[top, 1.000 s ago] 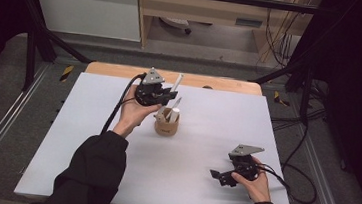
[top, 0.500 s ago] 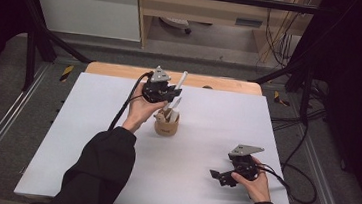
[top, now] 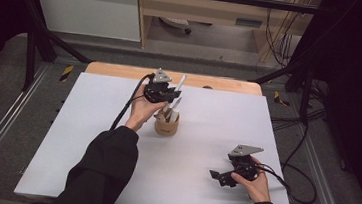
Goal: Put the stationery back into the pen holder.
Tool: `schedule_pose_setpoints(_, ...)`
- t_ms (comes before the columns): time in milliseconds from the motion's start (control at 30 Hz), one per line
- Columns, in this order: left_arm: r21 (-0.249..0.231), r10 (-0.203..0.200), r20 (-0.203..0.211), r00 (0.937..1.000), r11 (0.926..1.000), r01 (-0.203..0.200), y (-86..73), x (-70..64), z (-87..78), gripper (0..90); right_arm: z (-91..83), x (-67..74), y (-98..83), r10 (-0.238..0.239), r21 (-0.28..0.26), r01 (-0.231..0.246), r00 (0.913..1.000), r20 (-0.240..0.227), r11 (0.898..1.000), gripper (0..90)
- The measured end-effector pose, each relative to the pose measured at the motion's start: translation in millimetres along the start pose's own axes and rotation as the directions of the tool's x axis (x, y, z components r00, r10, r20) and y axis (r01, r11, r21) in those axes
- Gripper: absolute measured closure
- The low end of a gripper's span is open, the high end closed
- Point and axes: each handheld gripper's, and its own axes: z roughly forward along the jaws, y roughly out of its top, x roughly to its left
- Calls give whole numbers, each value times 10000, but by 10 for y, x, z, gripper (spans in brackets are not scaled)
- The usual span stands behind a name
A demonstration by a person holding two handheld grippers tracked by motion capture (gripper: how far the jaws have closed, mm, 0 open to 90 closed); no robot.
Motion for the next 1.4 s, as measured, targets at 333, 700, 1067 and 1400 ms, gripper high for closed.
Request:
schedule_pose_setpoints(333,275,189,171,9997,9994,-194,-106,-17,41,776,2,3,-2,12,-5,-12,10000,15,10000,12)
schedule_pose_setpoints(700,530,160,246,9996,9984,-173,-220,3,35,776,2,2,-3,-19,33,19,10000,22,10000,12)
schedule_pose_setpoints(1067,540,-68,351,9994,9985,49,-329,13,7,776,5,3,-4,-44,61,44,10000,23,10000,12)
schedule_pose_setpoints(1400,502,-86,369,9993,9987,67,-358,34,-52,772,16,5,-7,-57,104,57,10000,23,9999,12)
